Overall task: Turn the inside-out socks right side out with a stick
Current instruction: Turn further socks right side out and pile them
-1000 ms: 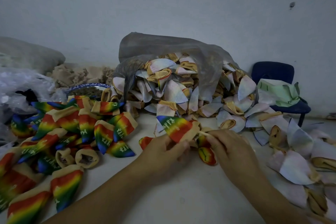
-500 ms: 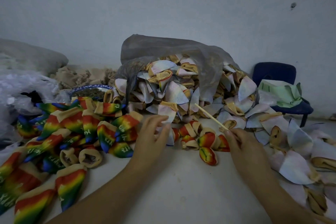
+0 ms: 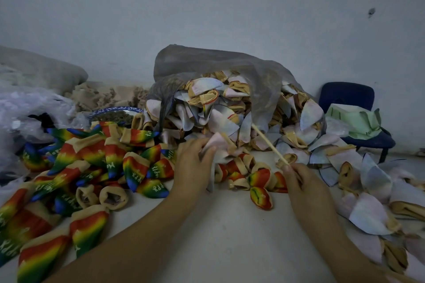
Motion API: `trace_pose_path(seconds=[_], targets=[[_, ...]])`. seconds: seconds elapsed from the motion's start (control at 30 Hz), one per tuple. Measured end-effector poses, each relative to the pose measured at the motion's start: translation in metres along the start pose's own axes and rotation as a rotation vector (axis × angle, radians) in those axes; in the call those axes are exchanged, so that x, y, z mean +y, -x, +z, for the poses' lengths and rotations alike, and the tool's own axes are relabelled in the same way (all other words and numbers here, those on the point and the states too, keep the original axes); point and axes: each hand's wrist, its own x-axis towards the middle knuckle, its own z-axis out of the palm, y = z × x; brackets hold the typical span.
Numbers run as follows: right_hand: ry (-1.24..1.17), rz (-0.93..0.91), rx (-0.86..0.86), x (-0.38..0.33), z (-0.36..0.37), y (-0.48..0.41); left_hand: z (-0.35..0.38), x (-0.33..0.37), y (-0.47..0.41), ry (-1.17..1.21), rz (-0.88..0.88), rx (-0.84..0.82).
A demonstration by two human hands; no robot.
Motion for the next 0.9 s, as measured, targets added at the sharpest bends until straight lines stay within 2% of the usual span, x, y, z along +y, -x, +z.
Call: trace_pose_path(seconds=[0.07, 0.13, 0.27, 0.4, 0.53, 0.63, 0.73, 0.8, 0.9], targets=[[-0.129, 0.053, -0.007, -0.015, -0.001, 0.002, -0.005, 0.010, 0.016, 0.011, 0.188, 0.018], [-0.287, 0.138, -0.073, -0.030, -0.001, 0.007, -0.005, 0.021, 0.029, 0.049, 0.293, -0.013], [-0.563, 0.282, -0.220, -0.043, 0.001, 0.014, -0.001, 0.026, 0.049, 0.206, 0.288, -0.136], [-0.677, 0.316, -0.277, -0.040, 0.001, 0.013, 0.000, 0.020, 0.054, 0.297, 0.218, -0.176], [-0.688, 0.314, -0.288, -0.041, 0.006, 0.014, 0.000, 0.021, 0.053, 0.277, 0.241, -0.198], [-0.642, 0.281, -0.204, -0.042, 0.008, 0.015, 0.003, 0.023, 0.056, 0.205, 0.194, -0.188], [-0.537, 0.195, -0.078, -0.047, 0.010, 0.019, 0.007, 0.032, 0.065, 0.284, 0.099, -0.137], [-0.486, 0.144, 0.003, -0.052, 0.011, 0.020, 0.009, 0.035, 0.068, 0.393, 0.043, -0.173], [-0.366, 0.045, 0.046, -0.054, 0.014, 0.024, 0.010, 0.034, 0.067, 0.319, 0.004, -0.224]])
